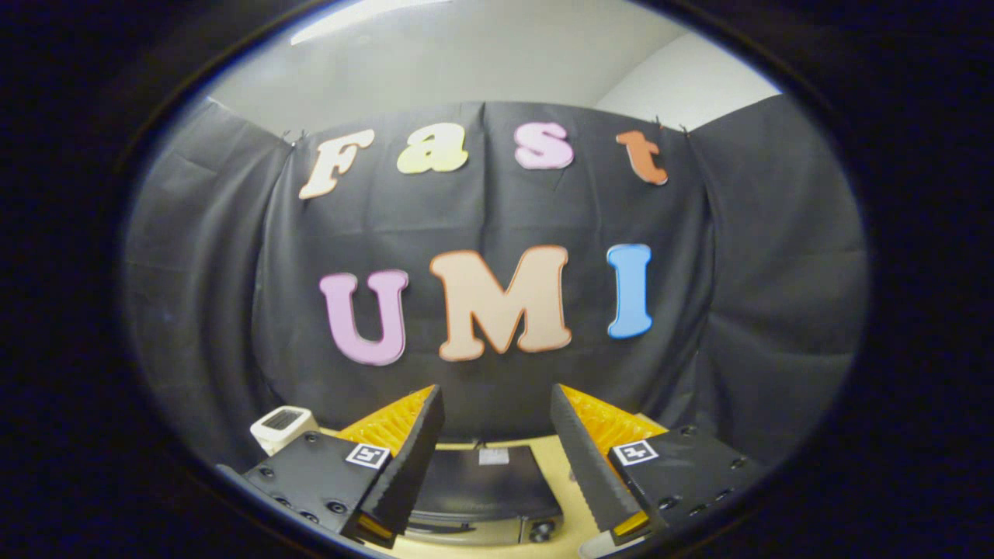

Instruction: Open the toaster oven, put the food inside, and close the toaster oven door.

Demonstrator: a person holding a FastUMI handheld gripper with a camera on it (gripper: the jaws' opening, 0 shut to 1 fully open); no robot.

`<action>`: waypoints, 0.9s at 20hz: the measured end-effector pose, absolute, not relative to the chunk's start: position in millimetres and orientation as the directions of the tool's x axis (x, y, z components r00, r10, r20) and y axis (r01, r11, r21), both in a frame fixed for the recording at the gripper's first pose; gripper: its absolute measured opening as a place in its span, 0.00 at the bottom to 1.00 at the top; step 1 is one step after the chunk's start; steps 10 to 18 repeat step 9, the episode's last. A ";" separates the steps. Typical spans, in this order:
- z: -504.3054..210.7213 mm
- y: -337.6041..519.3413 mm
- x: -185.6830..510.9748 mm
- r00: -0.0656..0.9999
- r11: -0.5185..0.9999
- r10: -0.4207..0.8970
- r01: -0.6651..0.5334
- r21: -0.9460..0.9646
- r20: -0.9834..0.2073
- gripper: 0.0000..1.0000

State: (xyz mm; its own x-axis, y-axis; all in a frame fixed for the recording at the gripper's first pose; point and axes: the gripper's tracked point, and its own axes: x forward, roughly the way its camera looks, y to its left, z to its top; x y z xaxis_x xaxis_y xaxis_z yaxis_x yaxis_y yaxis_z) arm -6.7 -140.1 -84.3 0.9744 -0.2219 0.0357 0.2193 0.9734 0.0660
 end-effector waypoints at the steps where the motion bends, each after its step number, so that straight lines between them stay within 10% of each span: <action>1: -70.5 -150.2 -5.4 0.972 0.972 -0.230 0.227 0.061 0.051 0.89; 18: -29.8 -232.1 -23.2 0.932 0.938 -0.345 0.346 0.005 0.116 0.89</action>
